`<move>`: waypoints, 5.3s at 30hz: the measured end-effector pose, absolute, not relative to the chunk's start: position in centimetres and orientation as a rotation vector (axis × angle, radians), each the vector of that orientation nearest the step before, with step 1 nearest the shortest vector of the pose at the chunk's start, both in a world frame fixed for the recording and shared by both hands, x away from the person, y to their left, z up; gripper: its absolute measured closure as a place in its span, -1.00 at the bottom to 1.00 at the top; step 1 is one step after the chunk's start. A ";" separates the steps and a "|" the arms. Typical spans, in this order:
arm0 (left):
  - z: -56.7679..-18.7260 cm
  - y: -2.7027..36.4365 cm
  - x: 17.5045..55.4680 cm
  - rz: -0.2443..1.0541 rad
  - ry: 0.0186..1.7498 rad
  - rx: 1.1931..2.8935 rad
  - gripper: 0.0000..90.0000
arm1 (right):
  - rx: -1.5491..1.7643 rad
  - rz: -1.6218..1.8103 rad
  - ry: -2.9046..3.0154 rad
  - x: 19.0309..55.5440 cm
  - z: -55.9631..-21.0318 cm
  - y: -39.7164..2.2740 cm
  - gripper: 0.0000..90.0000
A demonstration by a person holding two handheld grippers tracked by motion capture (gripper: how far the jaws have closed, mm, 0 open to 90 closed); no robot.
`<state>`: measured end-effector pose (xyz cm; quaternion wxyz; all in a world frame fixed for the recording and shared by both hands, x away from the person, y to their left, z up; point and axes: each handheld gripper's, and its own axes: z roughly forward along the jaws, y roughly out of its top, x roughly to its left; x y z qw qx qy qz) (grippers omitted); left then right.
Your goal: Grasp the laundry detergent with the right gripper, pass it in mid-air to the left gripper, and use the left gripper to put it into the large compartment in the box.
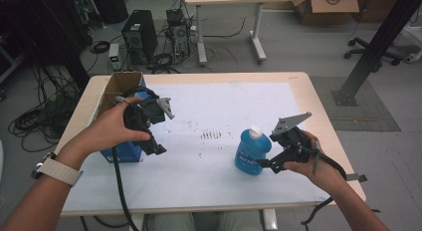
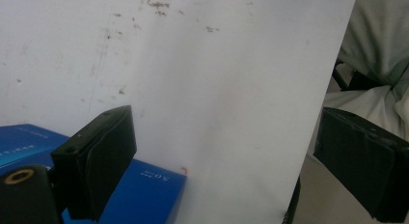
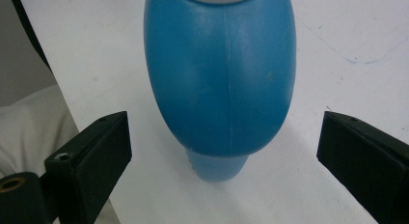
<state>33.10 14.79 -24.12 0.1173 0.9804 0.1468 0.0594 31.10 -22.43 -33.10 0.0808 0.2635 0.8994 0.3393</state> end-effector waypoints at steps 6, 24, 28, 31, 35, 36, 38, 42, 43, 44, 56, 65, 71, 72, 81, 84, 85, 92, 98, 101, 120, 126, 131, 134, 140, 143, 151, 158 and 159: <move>-24.1 14.8 33.1 0.176 0.433 2.868 -0.82 | 0.785 1.035 2.680 31.1 -33.3 -22.3 -0.89; -24.1 14.9 33.1 0.175 0.432 2.867 -0.82 | 0.786 1.075 2.675 31.4 -34.4 -21.8 -0.88; -24.1 14.9 33.1 0.174 0.432 2.870 -0.82 | 0.789 1.084 2.669 31.5 -34.6 -21.7 -0.88; -24.1 14.9 33.2 0.175 0.433 2.867 -0.82 | 0.789 1.089 2.667 31.6 -34.7 -21.7 -0.88; -24.1 14.9 33.2 0.174 0.432 2.867 -0.82 | 0.790 1.098 2.664 31.7 -34.9 -21.6 -0.88; -24.1 14.9 33.2 0.175 0.432 2.866 -0.82 | 0.790 1.098 2.664 31.7 -34.9 -21.6 -0.88; -24.2 14.8 33.2 0.175 0.432 2.866 -0.82 | 0.792 1.103 2.661 31.7 -35.0 -21.6 -0.88; -24.2 14.8 33.2 0.176 0.432 2.866 -0.82 | 0.795 1.106 2.658 31.7 -35.1 -21.6 -0.88; -24.2 14.9 33.2 0.175 0.431 2.866 -0.82 | 0.795 1.110 2.654 31.8 -35.1 -21.6 -0.88; -24.1 14.9 33.2 0.175 0.429 2.866 -0.82 | 0.796 1.112 2.653 31.8 -35.1 -21.6 -0.88; -24.2 15.0 33.1 0.177 0.436 2.862 -0.82 | 0.798 1.113 2.645 31.9 -35.7 -21.1 -0.88; -24.3 15.0 33.1 0.171 0.439 2.862 -0.82 | 0.803 1.118 2.631 32.1 -36.1 -20.9 -0.88; -24.3 15.0 33.1 0.171 0.438 2.862 -0.82 | 0.805 1.131 2.617 32.1 -36.3 -20.7 -0.86; -24.3 15.0 33.1 0.172 0.439 2.861 -0.82 | 0.805 1.133 2.617 32.1 -36.3 -20.7 -0.85; -24.4 15.1 33.2 0.174 0.436 2.859 -0.82 | 0.794 1.139 2.610 32.1 -36.5 -20.6 -0.76; -24.4 15.1 33.2 0.174 0.437 2.858 -0.82 | 0.790 1.141 2.611 32.1 -36.6 -20.6 -0.71; -24.4 15.1 33.2 0.174 0.439 2.857 -0.82 | 0.789 1.141 2.611 32.1 -36.6 -20.6 -0.68; -24.4 15.0 33.2 0.172 0.441 2.860 -0.82 | 0.780 1.150 2.607 32.0 -36.7 -20.7 -0.57; -24.4 15.0 33.2 0.171 0.441 2.861 -0.82 | 0.764 1.154 2.607 32.0 -36.8 -20.7 -0.46; -24.4 15.0 33.2 0.171 0.444 2.860 -0.82 | 0.762 1.159 2.604 31.9 -36.8 -20.7 -0.42; -24.5 15.2 33.3 0.174 0.447 2.856 -0.82 | 0.731 1.153 2.596 31.8 -37.1 -20.5 -0.08; -24.6 15.1 33.3 0.177 0.450 2.859 -0.82 | 0.719 1.160 2.589 31.7 -37.1 -20.5 -0.06; -24.6 15.1 33.3 0.178 0.445 2.859 -0.82 | 0.717 1.176 2.588 31.7 -37.1 -20.6 -0.05; -24.6 15.2 33.3 0.180 0.443 2.855 -0.82 | 0.709 1.181 2.589 31.7 -37.1 -20.7 -0.04; -24.5 15.2 33.2 0.179 0.450 2.846 -0.82 | 0.680 1.191 2.601 31.6 -36.8 -20.5 -0.04; -24.4 15.3 33.1 0.175 0.436 2.840 -0.82 | 0.664 1.226 2.600 31.7 -36.2 -20.7 -0.04; -23.9 15.3 32.7 0.163 0.417 2.820 -0.82 | 0.597 1.313 2.632 31.6 -34.1 -20.9 -0.04; -23.0 14.9 32.2 0.153 0.398 2.807 -0.83 | 0.519 1.303 2.670 31.7 -32.3 -20.6 -0.04; -22.9 14.9 32.1 0.148 0.392 2.804 -0.83 | 0.510 1.301 2.681 31.6 -32.1 -20.5 -0.04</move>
